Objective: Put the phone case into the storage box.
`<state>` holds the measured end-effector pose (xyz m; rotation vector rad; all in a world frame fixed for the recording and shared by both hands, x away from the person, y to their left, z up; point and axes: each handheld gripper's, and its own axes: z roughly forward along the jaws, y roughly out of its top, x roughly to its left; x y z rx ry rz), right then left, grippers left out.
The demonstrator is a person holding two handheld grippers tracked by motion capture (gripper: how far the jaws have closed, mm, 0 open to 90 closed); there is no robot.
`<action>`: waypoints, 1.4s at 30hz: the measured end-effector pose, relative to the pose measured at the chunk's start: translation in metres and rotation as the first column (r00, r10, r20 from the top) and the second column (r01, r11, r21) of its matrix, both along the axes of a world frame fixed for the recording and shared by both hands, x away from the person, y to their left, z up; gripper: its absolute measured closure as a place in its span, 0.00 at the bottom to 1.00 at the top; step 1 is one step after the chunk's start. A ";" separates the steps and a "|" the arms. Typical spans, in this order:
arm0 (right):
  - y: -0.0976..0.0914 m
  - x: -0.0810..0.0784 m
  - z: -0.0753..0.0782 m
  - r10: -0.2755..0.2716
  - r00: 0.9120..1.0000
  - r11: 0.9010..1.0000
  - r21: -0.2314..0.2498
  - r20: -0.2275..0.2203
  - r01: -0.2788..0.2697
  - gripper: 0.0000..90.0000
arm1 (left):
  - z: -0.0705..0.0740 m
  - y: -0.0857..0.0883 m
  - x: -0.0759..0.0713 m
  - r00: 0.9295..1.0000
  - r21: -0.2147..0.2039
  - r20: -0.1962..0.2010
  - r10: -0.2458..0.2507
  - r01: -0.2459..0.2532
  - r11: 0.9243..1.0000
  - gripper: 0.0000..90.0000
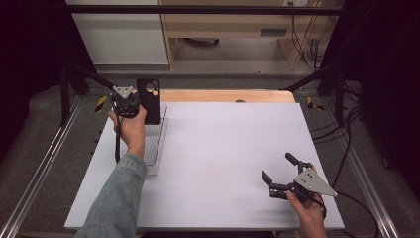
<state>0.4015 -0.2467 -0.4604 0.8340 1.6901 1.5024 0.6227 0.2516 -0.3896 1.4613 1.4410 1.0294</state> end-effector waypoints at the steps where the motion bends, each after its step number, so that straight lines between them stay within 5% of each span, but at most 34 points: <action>1: 0.000 0.000 0.000 0.000 1.000 1.000 0.000 0.000 0.000 0.03 | 0.000 0.000 0.000 1.000 0.006 0.000 0.003 -0.003 1.000 0.98; 42: 0.001 0.000 0.001 0.006 1.000 1.000 0.000 0.002 -0.006 0.03 | -0.011 -0.006 0.007 0.999 0.026 -0.039 0.006 -0.005 1.000 0.98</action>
